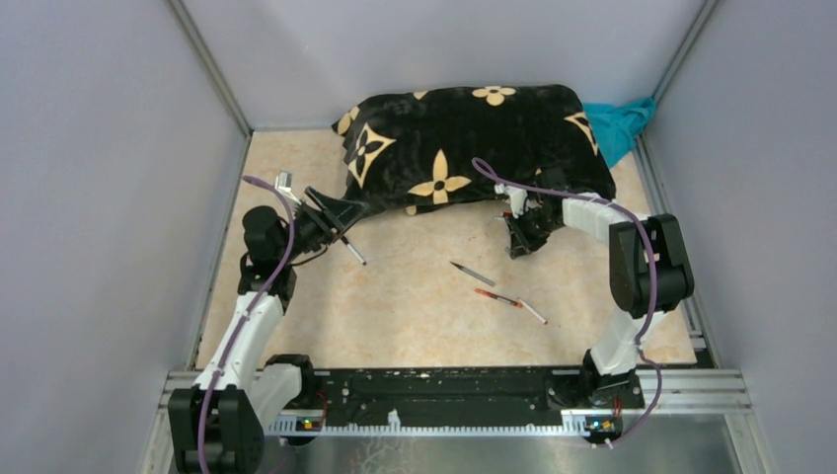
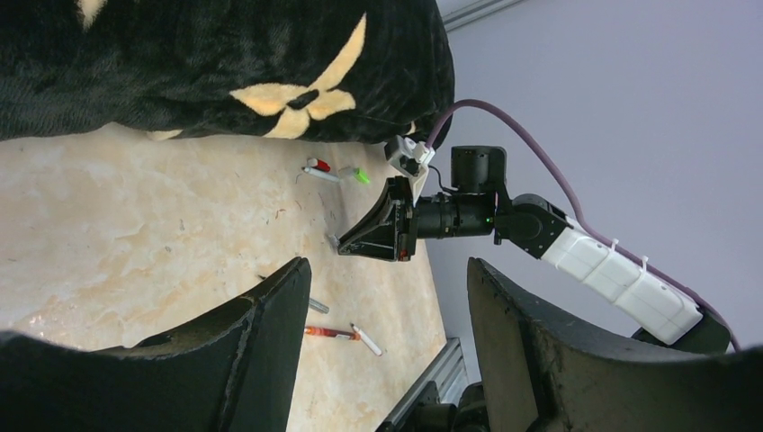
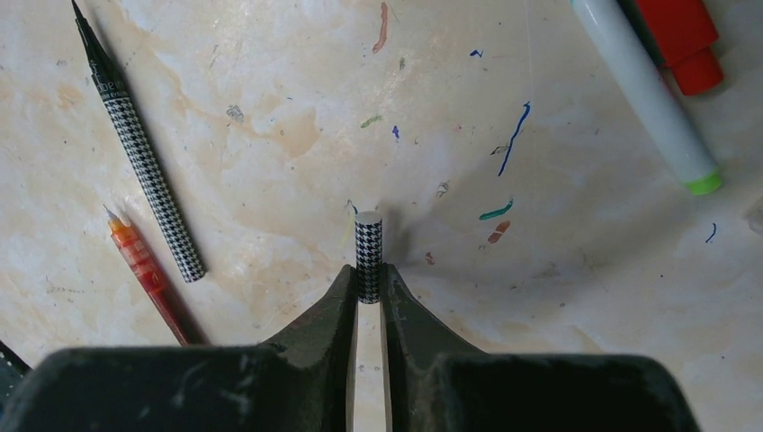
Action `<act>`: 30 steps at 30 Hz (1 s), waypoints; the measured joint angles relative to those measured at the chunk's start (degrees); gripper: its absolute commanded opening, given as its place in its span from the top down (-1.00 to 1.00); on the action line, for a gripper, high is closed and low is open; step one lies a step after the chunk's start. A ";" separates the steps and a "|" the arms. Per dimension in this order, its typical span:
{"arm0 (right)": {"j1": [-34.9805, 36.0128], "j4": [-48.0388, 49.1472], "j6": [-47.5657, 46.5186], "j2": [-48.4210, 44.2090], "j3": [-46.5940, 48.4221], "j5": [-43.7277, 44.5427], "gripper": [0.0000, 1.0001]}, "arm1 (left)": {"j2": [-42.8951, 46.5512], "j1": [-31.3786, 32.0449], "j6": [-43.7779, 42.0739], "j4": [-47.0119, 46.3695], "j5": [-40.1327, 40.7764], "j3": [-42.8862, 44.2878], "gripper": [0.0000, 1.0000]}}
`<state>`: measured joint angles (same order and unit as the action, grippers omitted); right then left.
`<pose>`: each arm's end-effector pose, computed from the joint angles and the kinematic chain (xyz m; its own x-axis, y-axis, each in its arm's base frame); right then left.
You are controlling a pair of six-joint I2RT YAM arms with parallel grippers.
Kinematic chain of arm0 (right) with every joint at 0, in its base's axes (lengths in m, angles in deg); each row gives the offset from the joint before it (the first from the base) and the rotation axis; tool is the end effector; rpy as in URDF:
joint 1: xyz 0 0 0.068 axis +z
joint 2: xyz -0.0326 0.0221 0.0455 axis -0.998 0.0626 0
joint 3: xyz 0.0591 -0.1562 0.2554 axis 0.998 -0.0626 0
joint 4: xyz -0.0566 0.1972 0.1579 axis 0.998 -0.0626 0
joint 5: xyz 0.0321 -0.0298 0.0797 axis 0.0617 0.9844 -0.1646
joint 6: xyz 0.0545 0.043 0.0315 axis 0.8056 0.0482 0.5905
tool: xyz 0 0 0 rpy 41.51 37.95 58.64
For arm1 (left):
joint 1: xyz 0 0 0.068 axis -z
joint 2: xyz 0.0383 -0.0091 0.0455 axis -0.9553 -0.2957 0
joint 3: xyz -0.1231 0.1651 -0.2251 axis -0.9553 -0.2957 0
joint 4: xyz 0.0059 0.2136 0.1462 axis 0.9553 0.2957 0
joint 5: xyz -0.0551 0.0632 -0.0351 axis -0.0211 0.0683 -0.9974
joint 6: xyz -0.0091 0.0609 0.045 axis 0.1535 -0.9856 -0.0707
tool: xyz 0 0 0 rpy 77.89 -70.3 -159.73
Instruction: Insert the pens into the pen caps
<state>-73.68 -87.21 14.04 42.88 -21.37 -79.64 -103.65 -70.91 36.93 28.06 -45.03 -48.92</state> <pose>0.3365 0.1056 0.1741 -0.7064 -0.5305 -0.4686 -0.6826 0.6857 0.2527 0.2179 -0.0459 0.3083 -0.5655 -0.6527 -0.5042 0.2713 0.4301 -0.8611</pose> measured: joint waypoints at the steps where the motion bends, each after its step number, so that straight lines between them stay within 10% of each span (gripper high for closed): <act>1: 0.02 0.00 0.00 0.00 0.00 0.00 0.78 | 0.11 0.00 0.07 -0.07 0.00 -0.15 -0.40; 30: 29.86 0.20 8.17 8.26 12.63 5.99 0.67 | 12.98 0.13 -5.29 16.37 9.33 -1.68 -0.39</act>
<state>-43.83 -87.01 22.21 51.14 -8.74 -73.65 -90.67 -70.78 31.64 44.43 -35.70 -50.61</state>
